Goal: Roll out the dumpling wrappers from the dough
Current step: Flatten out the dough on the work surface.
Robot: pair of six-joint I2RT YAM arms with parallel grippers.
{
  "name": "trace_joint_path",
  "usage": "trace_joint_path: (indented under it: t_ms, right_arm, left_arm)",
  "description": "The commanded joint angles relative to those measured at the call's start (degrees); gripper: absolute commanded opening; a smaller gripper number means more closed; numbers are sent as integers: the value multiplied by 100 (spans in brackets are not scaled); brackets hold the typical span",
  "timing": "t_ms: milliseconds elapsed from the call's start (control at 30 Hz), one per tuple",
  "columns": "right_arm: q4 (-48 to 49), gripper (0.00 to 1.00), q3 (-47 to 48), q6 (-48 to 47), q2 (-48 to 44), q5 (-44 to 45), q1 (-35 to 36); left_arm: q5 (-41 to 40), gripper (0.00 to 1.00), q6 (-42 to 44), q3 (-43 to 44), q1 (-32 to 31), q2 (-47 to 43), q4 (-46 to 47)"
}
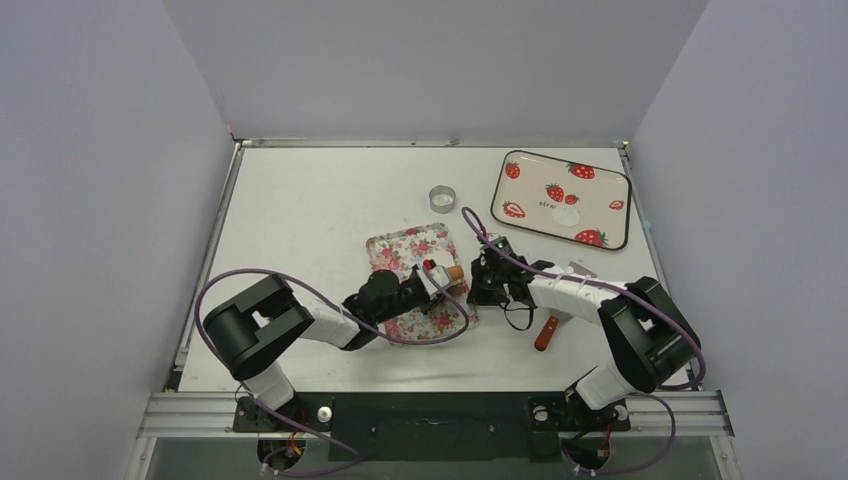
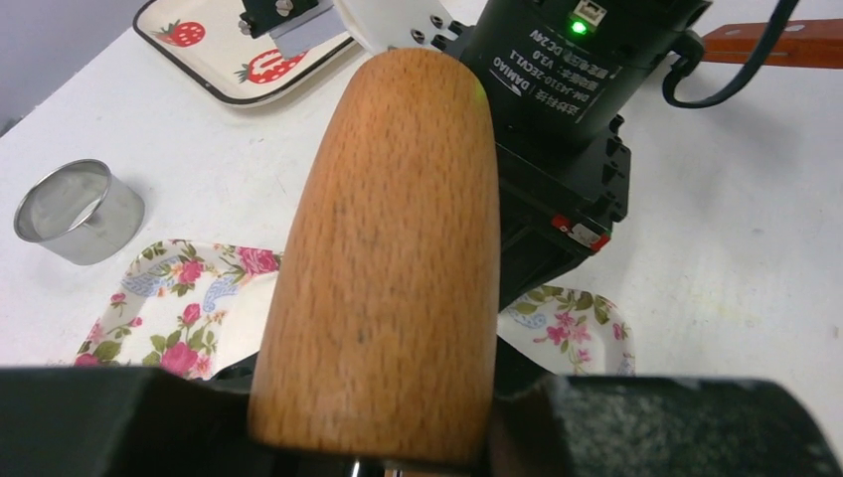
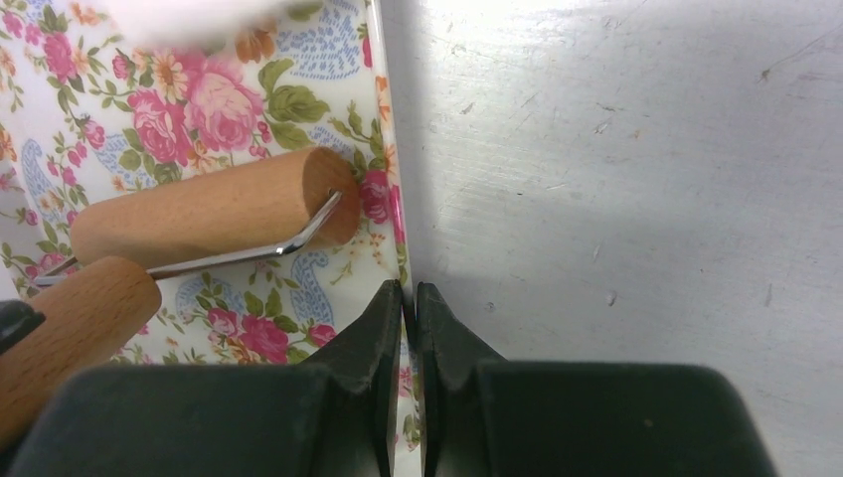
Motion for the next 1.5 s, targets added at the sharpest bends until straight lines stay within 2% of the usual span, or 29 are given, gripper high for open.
trace_joint_path:
  t_ms: [0,133,267,400,500,600,767,933,1100,1267,1467]
  right_arm:
    - [-619,0,-179,-31,110,829,-146]
    - [-625,0,-224,-1,47,806,-143]
    - [-490,0,-456,112,147,735,-85]
    - [-495,0,-613,190,77,835,185]
    - [-513,0,-690,153,-76,843,411]
    - [-509,0,-836,159,-228,784,616]
    - [-567,0,-1122,270,-487,681,803]
    - [-571,0,-1315,312,-855,545,855]
    - [-568,0,-1313,335,-818,541,897]
    - [-534,0,-1341,339,-809,527,905]
    - [-444,0,-1357,339,-724,491,902]
  left_arm:
    - [361,0,-61,-137,9,-280,-970]
    - [182,0,-131,27,27,-653,-1227]
    - [539,0,-600,535,156,-1076,-1878]
    - [470,0,-1243,851,473,-1297,-1685]
    - [-13,0,-1682,1088,791,-1180,-1457]
    - [-201,0,-1579,1101,858,-1077,-1092]
    - [-195,0,-1465,1173,867,-892,-1002]
    - [-168,0,-1182,1264,857,-352,-784]
    - [-221,0,-853,1386,811,100,-541]
    - [-145,0,-819,1561,711,286,-520]
    - [-510,0,-949,1560,625,415,-646]
